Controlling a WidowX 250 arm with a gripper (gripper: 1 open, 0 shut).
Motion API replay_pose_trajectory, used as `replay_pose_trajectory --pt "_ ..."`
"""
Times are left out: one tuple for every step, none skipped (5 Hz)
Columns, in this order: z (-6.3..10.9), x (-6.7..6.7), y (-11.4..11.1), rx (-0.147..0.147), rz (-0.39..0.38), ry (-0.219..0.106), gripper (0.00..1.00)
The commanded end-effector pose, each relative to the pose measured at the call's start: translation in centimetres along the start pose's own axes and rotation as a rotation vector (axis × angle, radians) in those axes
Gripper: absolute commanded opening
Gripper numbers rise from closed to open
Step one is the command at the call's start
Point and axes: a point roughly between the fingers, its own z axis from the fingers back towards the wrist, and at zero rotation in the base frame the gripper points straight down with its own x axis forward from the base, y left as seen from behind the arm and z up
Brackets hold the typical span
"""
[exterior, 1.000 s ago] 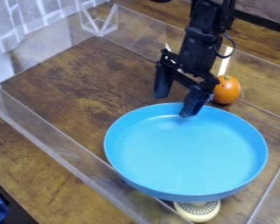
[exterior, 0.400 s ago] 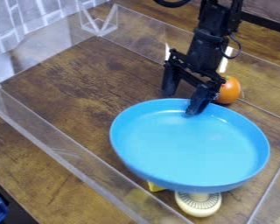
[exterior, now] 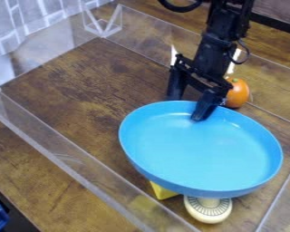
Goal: Put the orange ball in the blue tray
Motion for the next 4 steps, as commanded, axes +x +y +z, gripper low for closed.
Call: replay_pose_trajectory --pt "1.3 0.8 -0.1 0.015 -0.013 -0.049 1.00" --pt "1.0 1.1 0.2 0.015 -0.017 -0.042 1.00" --pt "1.2 1.7 0.1 0.024 -0.020 -0.063 1.00" --pt "1.0 2.2 0.1 0.026 -0.023 -0.072 1.00"
